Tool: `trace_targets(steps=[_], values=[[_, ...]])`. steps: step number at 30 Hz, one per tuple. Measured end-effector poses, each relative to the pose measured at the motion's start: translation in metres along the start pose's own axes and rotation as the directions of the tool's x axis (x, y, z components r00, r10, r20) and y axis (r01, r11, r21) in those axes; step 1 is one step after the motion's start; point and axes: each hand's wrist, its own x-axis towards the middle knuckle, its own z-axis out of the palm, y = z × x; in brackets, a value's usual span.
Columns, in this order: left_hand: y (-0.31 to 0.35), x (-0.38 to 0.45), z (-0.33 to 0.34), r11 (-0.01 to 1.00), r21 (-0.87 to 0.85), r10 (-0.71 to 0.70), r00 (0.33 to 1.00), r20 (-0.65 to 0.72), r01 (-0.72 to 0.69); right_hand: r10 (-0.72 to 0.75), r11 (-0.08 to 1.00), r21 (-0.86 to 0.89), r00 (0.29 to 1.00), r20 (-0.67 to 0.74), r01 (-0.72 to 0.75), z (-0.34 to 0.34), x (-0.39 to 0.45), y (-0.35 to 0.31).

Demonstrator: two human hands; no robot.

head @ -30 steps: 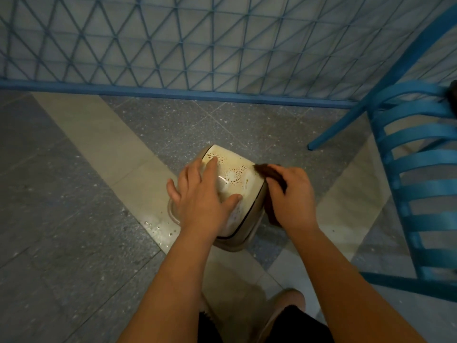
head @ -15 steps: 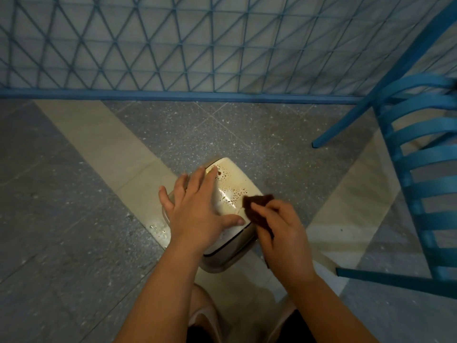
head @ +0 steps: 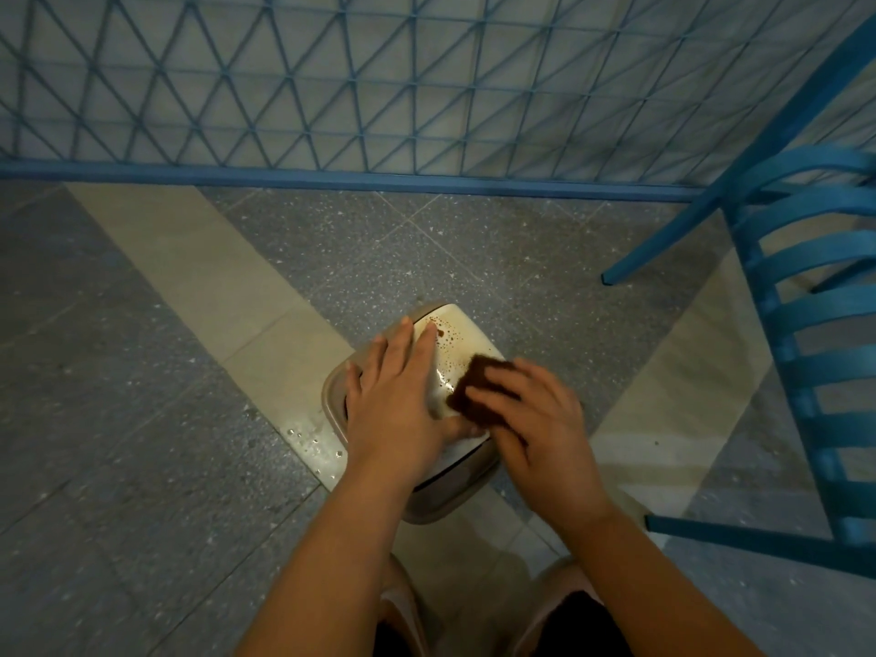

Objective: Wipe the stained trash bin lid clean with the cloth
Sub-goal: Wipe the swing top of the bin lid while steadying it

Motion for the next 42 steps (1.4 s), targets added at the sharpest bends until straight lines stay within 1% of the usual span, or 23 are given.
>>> trace_targets(steps=[2, 4, 8, 10, 12, 15, 17, 18, 21, 23, 24, 25, 27, 29, 31, 33, 35, 38, 40, 42], values=[[0.002, 0.0, -0.001, 1.0, 0.009, -0.018, 1.0, 0.003, 0.018, 0.123, 0.986, 0.113, 0.992, 0.034, -0.126, 0.002, 0.021, 0.003], [0.004, -0.001, -0.001, 0.999, 0.018, -0.038, 0.999, 0.006, 0.038, 0.198, 0.961, 0.182, 0.978, 0.064, -0.206, 0.003, 0.035, 0.005], [0.004, -0.002, -0.002, 0.998, 0.029, -0.056, 0.998, -0.001, 0.056, 0.219, 0.97, 0.094, 0.975, 0.045, -0.223, -0.007, 0.012, 0.004], [0.005, -0.001, -0.002, 0.998, 0.015, -0.058, 0.998, 0.006, 0.058, 0.187, 0.981, 0.052, 0.982, 0.027, -0.189, -0.014, -0.007, 0.005], [0.005, -0.002, -0.002, 0.998, 0.005, -0.058, 0.998, 0.009, 0.058, 0.115, 0.993, 0.009, 0.993, 0.014, -0.115, -0.015, -0.016, 0.005], [0.004, -0.002, -0.001, 0.998, -0.005, -0.058, 0.998, -0.006, 0.058, -0.011, 1.0, -0.024, 1.0, 0.019, 0.011, -0.006, 0.001, -0.004], [0.005, -0.002, -0.001, 0.998, 0.001, -0.06, 0.998, -0.007, 0.06, -0.036, 0.999, -0.034, 0.999, 0.037, 0.037, 0.001, 0.026, -0.011], [0.006, -0.002, -0.001, 0.998, 0.007, -0.06, 0.998, -0.005, 0.06, -0.004, 1.0, -0.026, 0.999, 0.049, 0.005, 0.003, 0.038, -0.012], [0.006, -0.002, -0.003, 0.998, 0.023, -0.065, 0.998, 0.001, 0.065, 0.183, 0.981, 0.064, 0.982, 0.042, -0.186, 0.003, 0.056, -0.004], [0.006, -0.002, -0.003, 0.998, 0.018, -0.067, 0.998, 0.004, 0.067, 0.319, 0.935, 0.148, 0.947, 0.045, -0.322, -0.002, 0.045, 0.006], [0.006, -0.002, -0.004, 0.998, 0.015, -0.068, 0.998, 0.006, 0.068, 0.363, 0.916, 0.161, 0.93, 0.056, -0.368, -0.005, 0.033, 0.009], [0.006, -0.001, -0.004, 0.998, 0.013, -0.069, 0.998, 0.007, 0.069, 0.377, 0.913, 0.149, 0.925, 0.052, -0.38, -0.008, 0.02, 0.011], [0.006, -0.001, -0.004, 0.997, 0.01, -0.071, 0.997, 0.015, 0.071, 0.336, 0.939, 0.084, 0.942, 0.005, -0.335, -0.013, -0.002, 0.009], [0.006, -0.001, -0.004, 0.998, 0.002, -0.068, 0.998, 0.015, 0.068, 0.24, 0.97, 0.043, 0.97, -0.027, -0.239, -0.014, -0.009, 0.001], [0.006, -0.001, -0.003, 0.997, -0.018, -0.07, 0.998, 0.006, 0.07, 0.103, 0.995, 0.013, 0.995, -0.007, -0.103, -0.009, 0.005, -0.008], [0.006, -0.001, -0.002, 0.997, -0.02, -0.072, 0.997, -0.007, 0.072, 0.035, 0.999, 0.001, 0.999, 0.032, -0.035, 0.0, 0.031, -0.016], [0.005, -0.001, -0.001, 0.997, -0.021, -0.081, 0.997, -0.018, 0.081, 0.055, 0.998, 0.024, 0.997, 0.062, -0.057, 0.009, 0.059, -0.018], [0.005, -0.001, -0.002, 0.995, -0.014, -0.1, 0.995, -0.012, 0.1, 0.168, 0.982, 0.069, 0.982, 0.092, -0.174, 0.011, 0.087, -0.007], [0.004, -0.001, -0.002, 0.995, -0.007, -0.1, 0.995, -0.01, 0.1, 0.246, 0.962, 0.096, 0.963, 0.108, -0.256, 0.005, 0.082, 0.001], [0.003, 0.0, -0.001, 0.995, -0.013, -0.099, 0.995, -0.012, 0.099, 0.258, 0.96, 0.088, 0.962, 0.084, -0.265, -0.002, 0.063, 0.004]])
